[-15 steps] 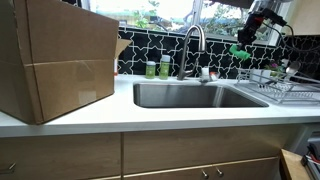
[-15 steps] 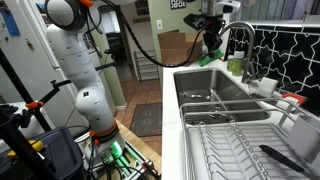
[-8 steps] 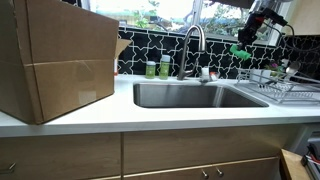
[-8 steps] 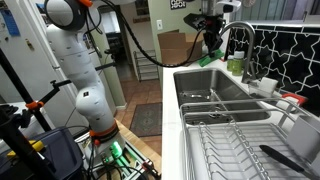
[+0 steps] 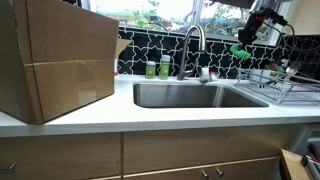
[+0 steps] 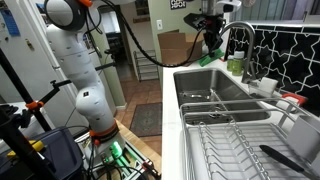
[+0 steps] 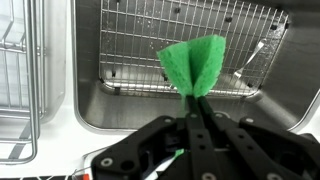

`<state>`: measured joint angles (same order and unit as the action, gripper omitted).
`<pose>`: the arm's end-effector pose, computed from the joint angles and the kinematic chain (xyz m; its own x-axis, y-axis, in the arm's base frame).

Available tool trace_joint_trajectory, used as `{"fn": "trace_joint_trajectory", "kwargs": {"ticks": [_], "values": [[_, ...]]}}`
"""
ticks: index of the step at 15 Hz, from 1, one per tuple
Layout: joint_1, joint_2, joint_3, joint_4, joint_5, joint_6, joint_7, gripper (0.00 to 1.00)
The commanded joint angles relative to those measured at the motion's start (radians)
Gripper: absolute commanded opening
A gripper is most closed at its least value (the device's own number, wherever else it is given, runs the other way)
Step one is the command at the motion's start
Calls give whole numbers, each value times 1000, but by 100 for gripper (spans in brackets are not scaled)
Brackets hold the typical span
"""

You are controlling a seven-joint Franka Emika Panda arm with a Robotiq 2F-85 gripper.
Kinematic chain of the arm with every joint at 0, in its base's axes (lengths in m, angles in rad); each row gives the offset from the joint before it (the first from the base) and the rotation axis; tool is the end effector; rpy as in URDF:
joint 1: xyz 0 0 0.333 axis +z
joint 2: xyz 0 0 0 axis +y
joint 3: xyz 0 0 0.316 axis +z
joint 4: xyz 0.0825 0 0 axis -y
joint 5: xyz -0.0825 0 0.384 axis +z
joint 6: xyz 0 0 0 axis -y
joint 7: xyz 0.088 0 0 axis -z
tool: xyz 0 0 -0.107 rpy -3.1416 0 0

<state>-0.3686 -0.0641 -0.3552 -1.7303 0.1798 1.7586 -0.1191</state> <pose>0.4196 -0.3571 0.6003 0.7967 -0.5947 0.1077 -0.5710 -0.7991 -0.1884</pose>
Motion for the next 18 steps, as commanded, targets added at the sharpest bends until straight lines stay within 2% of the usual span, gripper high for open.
{"fn": "trace_joint_trajectory", "kwargs": {"ticks": [1,5,6,8,9,11,12,16,17,18], "values": [[4,-10,-11,1,-5,-22,-1,1],[3,-10,-12,2,-6,-21,1,1],[3,-10,-12,3,-5,-22,1,27],[3,-10,-13,3,-5,-22,1,36],[3,-10,-13,3,-5,-22,-2,10],[3,-10,-14,3,-9,-24,-5,6],[3,-10,-14,2,-9,-23,-4,0],[7,0,-10,4,-13,-16,5,0],[7,1,-10,4,-12,-14,7,26],[8,3,-9,3,-14,-14,6,27]]}}
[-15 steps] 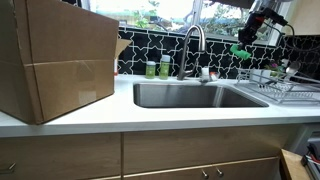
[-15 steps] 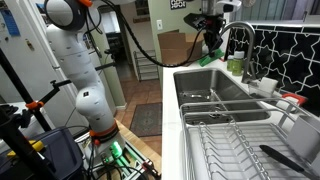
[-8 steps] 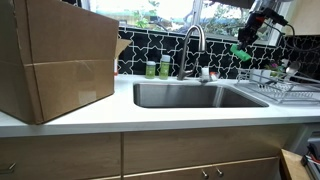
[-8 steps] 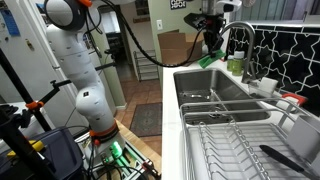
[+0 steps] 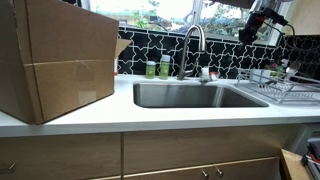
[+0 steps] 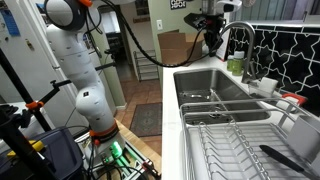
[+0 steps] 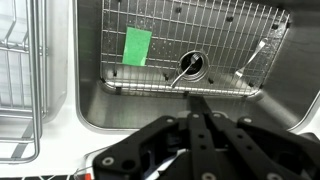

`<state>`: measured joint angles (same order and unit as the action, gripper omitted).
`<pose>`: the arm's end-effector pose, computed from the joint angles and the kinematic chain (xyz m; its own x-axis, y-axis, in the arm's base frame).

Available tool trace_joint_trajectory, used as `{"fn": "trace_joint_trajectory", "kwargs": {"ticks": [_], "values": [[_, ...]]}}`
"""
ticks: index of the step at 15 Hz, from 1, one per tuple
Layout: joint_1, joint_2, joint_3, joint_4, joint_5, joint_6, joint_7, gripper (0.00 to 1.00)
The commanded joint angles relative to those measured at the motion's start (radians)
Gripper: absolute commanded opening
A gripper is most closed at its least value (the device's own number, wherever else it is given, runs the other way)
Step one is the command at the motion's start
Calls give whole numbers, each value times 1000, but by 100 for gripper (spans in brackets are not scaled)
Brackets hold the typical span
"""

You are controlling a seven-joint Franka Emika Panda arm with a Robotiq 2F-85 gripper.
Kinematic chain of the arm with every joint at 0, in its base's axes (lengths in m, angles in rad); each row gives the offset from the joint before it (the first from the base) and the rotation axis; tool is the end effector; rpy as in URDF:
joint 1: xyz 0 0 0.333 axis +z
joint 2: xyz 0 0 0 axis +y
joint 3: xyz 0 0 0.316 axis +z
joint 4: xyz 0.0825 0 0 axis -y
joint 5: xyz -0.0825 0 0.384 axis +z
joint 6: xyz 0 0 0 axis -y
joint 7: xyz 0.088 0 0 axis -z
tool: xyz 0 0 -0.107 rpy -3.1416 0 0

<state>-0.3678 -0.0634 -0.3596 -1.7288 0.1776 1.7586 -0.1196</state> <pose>0.4184 -0.3590 0.6005 0.7951 -0.5968 0.1083 -0.5735 -0.7978 -0.1861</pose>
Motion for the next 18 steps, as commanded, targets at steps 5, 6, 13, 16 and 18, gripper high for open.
{"fn": "trace_joint_trajectory", "kwargs": {"ticks": [5,6,13,16,18], "values": [[21,53,10,-27,-13,27,3,62],[26,81,16,-38,-14,44,4,71],[64,282,73,-171,-65,393,56,100],[74,378,94,-211,-74,562,84,100],[61,432,110,-214,-49,615,67,99]]}}
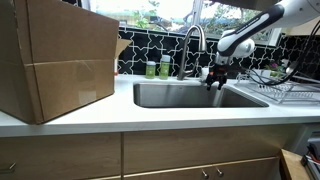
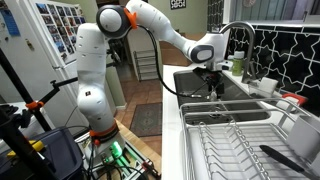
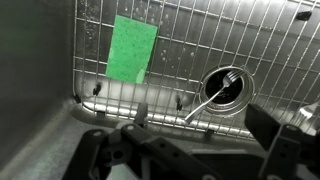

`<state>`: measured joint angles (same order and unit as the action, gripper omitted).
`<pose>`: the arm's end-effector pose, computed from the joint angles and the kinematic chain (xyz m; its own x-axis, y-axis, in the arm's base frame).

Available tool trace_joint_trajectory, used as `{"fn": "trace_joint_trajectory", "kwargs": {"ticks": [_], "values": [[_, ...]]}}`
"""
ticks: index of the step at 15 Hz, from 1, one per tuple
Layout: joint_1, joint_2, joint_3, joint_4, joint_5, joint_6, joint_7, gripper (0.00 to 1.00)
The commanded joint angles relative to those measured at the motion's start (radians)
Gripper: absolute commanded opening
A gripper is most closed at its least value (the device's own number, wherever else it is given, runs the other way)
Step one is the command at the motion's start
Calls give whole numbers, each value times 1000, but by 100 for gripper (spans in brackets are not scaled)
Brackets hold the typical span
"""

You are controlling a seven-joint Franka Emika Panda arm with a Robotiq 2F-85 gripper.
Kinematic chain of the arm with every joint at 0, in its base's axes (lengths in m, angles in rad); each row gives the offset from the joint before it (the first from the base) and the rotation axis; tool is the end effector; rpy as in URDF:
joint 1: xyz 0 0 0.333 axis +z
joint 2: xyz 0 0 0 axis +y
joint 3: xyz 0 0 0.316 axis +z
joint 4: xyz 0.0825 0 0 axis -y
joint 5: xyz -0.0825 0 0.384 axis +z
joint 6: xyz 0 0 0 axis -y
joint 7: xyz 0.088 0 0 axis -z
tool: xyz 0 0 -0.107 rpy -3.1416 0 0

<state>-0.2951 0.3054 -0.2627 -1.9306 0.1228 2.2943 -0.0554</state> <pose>0.5323 -0.3196 0.3418 0.8415 -0.5355 0.0713 -0.5359 -0.8442 -0.0154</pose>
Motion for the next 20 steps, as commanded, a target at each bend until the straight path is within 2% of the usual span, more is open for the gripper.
{"fn": "trace_joint_trajectory", "kwargs": {"ticks": [1,8,12,20], "values": [[-10,26,15,-4,-3,29,3,100],[-10,33,18,4,-3,40,3,100],[-35,69,23,-7,16,19,-37,100],[-97,211,17,-8,6,28,-75,100]]}}
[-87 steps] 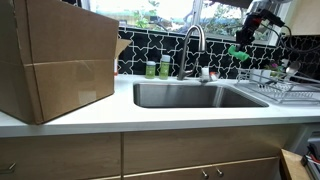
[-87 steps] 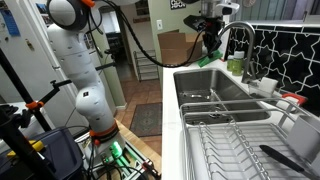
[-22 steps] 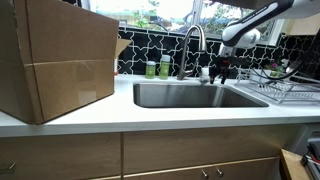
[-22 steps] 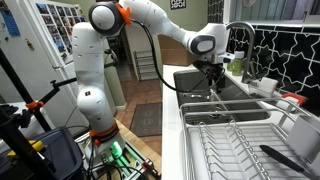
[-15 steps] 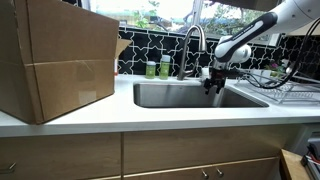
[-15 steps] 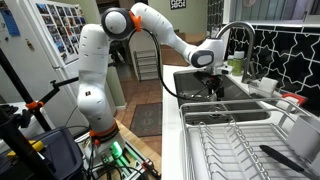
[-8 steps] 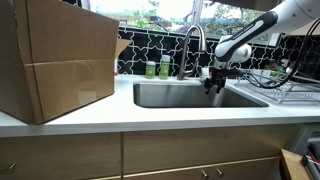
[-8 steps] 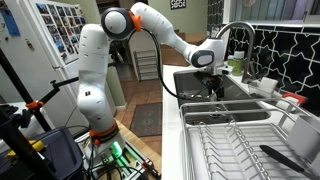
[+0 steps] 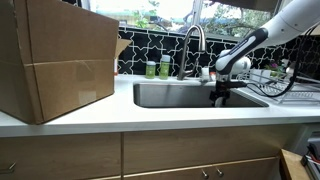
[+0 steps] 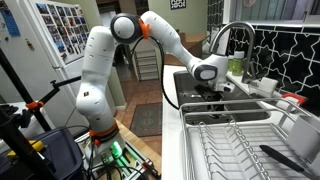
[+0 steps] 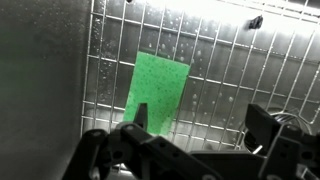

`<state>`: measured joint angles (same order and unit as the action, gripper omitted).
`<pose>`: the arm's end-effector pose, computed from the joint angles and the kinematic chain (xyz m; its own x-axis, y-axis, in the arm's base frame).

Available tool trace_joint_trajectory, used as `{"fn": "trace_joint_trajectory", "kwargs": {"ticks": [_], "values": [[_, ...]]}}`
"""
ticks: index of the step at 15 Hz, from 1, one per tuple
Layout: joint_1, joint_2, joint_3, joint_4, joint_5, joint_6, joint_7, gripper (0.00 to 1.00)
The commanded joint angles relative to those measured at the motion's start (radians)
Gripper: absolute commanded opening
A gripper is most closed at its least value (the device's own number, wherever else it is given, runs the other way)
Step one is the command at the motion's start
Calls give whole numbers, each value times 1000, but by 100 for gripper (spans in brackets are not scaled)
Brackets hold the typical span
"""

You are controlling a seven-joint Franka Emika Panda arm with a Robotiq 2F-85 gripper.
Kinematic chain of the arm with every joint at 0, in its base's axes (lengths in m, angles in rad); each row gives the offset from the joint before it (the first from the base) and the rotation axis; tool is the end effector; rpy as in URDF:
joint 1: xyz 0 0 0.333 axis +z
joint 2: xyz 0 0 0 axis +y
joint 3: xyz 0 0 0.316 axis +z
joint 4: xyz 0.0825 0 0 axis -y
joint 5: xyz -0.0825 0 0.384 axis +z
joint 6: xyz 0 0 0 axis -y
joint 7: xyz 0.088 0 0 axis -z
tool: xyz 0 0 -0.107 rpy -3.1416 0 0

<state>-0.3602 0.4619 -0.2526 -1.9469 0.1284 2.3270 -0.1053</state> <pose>0.5061 -0.3462 0.2433 0.8360 -0.5448 -0.0648 -0.5449 -0.8383 0.0174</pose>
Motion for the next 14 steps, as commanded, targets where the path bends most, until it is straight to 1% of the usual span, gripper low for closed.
{"fn": "trace_joint_trajectory", "kwargs": {"ticks": [1,3,6,10,14], "values": [[-39,72,7,13,-1,-7,-23,100],[-48,102,11,19,6,6,-14,100],[-43,148,5,48,-2,9,26,100],[-47,212,14,94,21,64,69,100],[-47,280,18,152,24,88,114,100]]}}
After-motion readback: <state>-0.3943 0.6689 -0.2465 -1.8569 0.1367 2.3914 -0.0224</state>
